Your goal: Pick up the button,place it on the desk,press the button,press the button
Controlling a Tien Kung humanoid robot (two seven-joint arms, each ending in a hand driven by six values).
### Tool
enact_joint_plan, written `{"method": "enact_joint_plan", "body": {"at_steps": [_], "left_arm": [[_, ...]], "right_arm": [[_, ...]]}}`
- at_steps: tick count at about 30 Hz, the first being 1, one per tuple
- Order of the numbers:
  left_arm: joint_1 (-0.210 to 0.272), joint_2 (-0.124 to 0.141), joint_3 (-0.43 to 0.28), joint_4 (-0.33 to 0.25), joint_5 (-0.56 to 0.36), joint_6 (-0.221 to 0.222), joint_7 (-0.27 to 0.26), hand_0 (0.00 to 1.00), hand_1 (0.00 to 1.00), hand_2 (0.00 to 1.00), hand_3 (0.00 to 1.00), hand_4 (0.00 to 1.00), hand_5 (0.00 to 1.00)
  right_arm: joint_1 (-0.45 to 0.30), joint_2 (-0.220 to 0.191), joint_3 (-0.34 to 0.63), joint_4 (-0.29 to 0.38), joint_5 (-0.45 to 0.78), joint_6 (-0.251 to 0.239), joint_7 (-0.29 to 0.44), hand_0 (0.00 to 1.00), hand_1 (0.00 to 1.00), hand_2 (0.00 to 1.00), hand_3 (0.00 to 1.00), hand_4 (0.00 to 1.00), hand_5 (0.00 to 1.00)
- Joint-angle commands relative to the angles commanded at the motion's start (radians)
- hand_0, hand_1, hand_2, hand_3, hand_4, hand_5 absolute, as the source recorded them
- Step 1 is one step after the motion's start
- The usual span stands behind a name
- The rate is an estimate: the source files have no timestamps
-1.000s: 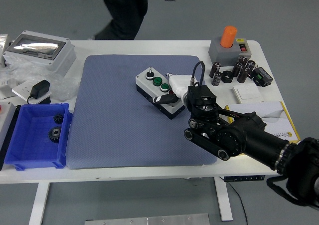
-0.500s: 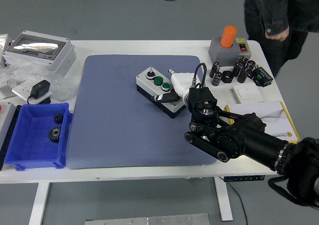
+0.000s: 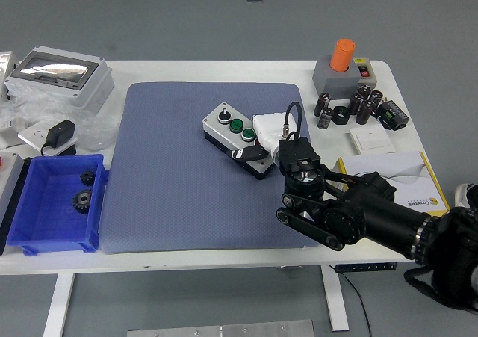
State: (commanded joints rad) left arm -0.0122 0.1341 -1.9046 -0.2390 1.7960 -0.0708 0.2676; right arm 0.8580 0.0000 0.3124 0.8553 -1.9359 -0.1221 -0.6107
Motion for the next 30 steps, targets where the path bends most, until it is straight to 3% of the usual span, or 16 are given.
{"method": "enact_joint_plan", "body": {"at_steps": [5, 6, 11, 12, 17, 18, 23, 24, 29, 30], "left_arm": [[0.0, 0.0, -0.006, 0.003, 0.006, -0.001, -0.013, 0.668, 0.636, 0.616, 0.716, 0.794, 0.591], [0.0, 0.0, -0.008, 0.004, 0.008, -0.001, -0.016, 0.667, 0.635, 0.617, 0.714, 0.794, 0.591], [-0.001, -0.001, -0.013, 0.007, 0.013, -0.001, -0.029, 0.667, 0.635, 0.617, 0.714, 0.794, 0.591], [-0.001, -0.001, -0.014, 0.007, 0.014, -0.002, -0.031, 0.664, 0.635, 0.617, 0.712, 0.795, 0.59], [-0.001, -0.002, -0.017, 0.009, 0.016, -0.003, -0.039, 0.664, 0.635, 0.617, 0.712, 0.795, 0.59], [-0.001, -0.002, -0.018, 0.009, 0.016, -0.003, -0.041, 0.664, 0.635, 0.615, 0.713, 0.795, 0.589], [0.001, -0.002, -0.02, 0.01, 0.017, -0.003, -0.046, 0.664, 0.635, 0.615, 0.713, 0.795, 0.589], [0.001, -0.002, -0.02, 0.01, 0.017, -0.003, -0.046, 0.663, 0.635, 0.615, 0.711, 0.795, 0.591], [0.001, -0.002, -0.02, 0.01, 0.016, -0.002, -0.049, 0.663, 0.635, 0.615, 0.711, 0.795, 0.591], [0.001, -0.003, -0.02, 0.01, 0.016, -0.002, -0.05, 0.662, 0.634, 0.614, 0.71, 0.796, 0.593]], "right_arm": [[-0.002, 0.0, -0.006, -0.002, -0.028, -0.012, -0.001, 0.176, 0.405, 0.465, 0.652, 0.827, 0.413], [-0.002, 0.0, -0.006, -0.002, -0.033, -0.016, 0.0, 0.14, 0.386, 0.43, 0.583, 0.759, 0.365], [-0.003, 0.0, -0.01, 0.0, -0.038, -0.026, 0.014, 0.14, 0.386, 0.43, 0.583, 0.759, 0.365], [-0.004, 0.0, -0.012, 0.0, -0.037, -0.026, 0.018, 0.121, 0.348, 0.395, 0.52, 0.613, 0.318], [-0.007, 0.0, -0.026, 0.004, -0.04, -0.021, 0.034, 0.121, 0.348, 0.395, 0.52, 0.613, 0.318], [-0.007, 0.0, -0.027, 0.006, -0.041, -0.021, 0.037, 0.091, 0.303, 0.352, 0.452, 0.5, 0.125], [-0.008, 0.0, -0.03, 0.021, -0.048, -0.025, 0.062, 0.091, 0.303, 0.352, 0.452, 0.5, 0.125], [-0.008, 0.0, -0.03, 0.024, -0.049, -0.026, 0.065, 0.089, 0.298, 0.34, 0.437, 0.308, 0.057], [-0.009, 0.0, -0.029, 0.033, -0.055, -0.033, 0.077, 0.089, 0.298, 0.34, 0.437, 0.308, 0.057], [-0.01, 0.0, -0.027, 0.034, -0.058, -0.035, 0.079, 0.136, 0.308, 0.32, 0.468, 0.283, 0.002]]}}
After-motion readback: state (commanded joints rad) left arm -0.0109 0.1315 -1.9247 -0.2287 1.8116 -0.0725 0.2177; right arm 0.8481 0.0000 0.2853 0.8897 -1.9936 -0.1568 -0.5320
